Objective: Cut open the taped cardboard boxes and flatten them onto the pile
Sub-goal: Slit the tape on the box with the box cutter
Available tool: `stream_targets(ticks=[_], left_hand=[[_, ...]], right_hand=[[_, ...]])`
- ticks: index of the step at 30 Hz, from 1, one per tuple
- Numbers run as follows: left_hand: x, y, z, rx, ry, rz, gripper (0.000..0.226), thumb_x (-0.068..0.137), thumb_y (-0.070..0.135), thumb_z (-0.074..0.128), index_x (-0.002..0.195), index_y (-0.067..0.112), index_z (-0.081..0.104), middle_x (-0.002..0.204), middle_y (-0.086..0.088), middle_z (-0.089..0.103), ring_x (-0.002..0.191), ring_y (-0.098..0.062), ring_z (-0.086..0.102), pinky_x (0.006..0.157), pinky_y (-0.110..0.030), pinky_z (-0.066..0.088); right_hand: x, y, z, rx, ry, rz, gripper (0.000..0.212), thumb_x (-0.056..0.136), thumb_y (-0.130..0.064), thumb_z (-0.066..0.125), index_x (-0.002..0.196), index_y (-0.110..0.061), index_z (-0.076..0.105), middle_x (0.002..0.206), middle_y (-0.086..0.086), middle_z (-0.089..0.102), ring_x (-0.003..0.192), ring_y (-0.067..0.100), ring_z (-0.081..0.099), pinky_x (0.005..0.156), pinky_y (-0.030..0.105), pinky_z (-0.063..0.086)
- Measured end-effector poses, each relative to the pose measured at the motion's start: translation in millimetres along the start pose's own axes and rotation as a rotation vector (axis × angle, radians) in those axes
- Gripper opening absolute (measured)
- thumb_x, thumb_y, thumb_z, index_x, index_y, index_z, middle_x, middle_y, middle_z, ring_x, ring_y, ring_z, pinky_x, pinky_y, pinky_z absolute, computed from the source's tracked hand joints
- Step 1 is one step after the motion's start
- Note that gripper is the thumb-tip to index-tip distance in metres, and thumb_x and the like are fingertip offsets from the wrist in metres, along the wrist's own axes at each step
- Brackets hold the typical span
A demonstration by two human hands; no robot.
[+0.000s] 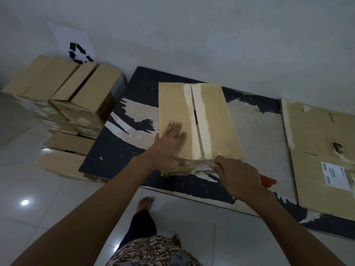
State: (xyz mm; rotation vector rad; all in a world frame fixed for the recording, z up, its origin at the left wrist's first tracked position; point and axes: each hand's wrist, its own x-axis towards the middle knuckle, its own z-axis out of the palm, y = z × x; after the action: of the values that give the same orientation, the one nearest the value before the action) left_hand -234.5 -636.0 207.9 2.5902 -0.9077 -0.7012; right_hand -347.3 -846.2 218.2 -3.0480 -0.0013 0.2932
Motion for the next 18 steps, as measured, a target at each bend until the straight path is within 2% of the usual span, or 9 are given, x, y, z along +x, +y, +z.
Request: stream_targets(ticks=[3,6,8,11,15,18], left_hand=[[0.7,1.5,-0.4,0.005,-0.002,0.004,0.099,0.090,0.052,0.063,0.158,0.010,0.004,0.162,-0.006,-0.026,0.146,-0.022,-0.031,0.117,-0.062,-0.002],[0.9,0.1,-0.5,0.000,0.000,0.000,0.099,0.090,0.051,0.063,0.158,0.010,0.005,0.162,-0.006,-0.026,0.147,-0.022,-0.030,0.117,-0.062,-0.001],[1.4,-0.4,0.5,0.010,0.001,0.000,0.099,0.089,0.051,0.064,0.158,0.011,0.005,0.163,-0.005,-0.026,0.147,-0.022,-0.030,0.117,-0.063,0.000],[4.9,-0.9,1.0,0.087,0.016,-0.012,0.099,0.087,0.056,0.064,0.157,0.011,0.010,0.164,-0.007,-0.020,0.149,-0.026,-0.024,0.118,-0.067,0.005],[15.3,10.8,0.0,0.300,0.100,-0.051,0.102,0.075,0.078,0.059,0.145,0.011,0.029,0.164,-0.015,0.006,0.151,-0.038,0.003,0.114,-0.071,0.013],[19.7,15.0,-2.7,0.266,0.076,-0.060,0.106,0.073,0.083,0.055,0.146,0.010,0.030,0.163,-0.018,0.011,0.151,-0.039,0.007,0.115,-0.069,0.013]], right_hand=[[-2.8,7.8,-2.2,-0.010,-0.012,0.018,0.034,0.105,-0.048,0.022,0.100,-0.029,0.050,0.085,-0.011,0.058,0.070,0.009,0.058,0.070,0.029,0.051],[-4.1,31.2,1.6,-0.110,-0.103,0.144,0.038,0.103,-0.052,0.021,0.105,-0.029,0.052,0.084,-0.008,0.060,0.069,0.012,0.059,0.070,0.031,0.053],[-9.7,44.6,3.9,-0.108,-0.197,0.198,0.048,0.100,-0.057,0.016,0.099,-0.028,0.053,0.082,-0.006,0.062,0.071,0.013,0.062,0.071,0.033,0.054],[-22.7,50.9,4.4,0.041,-0.136,0.158,0.065,0.083,-0.069,0.001,0.090,-0.029,0.052,0.071,-0.008,0.060,0.062,0.011,0.059,0.064,0.032,0.054],[-22.1,37.6,-1.9,0.383,0.055,0.178,0.053,0.089,-0.070,0.023,0.093,-0.028,0.055,0.063,-0.008,0.060,0.050,0.007,0.056,0.050,0.024,0.043],[-7.7,25.1,-1.9,0.431,0.181,0.189,0.048,0.082,-0.071,0.055,0.095,-0.025,0.048,0.067,-0.006,0.058,0.054,0.009,0.053,0.052,0.026,0.044]])
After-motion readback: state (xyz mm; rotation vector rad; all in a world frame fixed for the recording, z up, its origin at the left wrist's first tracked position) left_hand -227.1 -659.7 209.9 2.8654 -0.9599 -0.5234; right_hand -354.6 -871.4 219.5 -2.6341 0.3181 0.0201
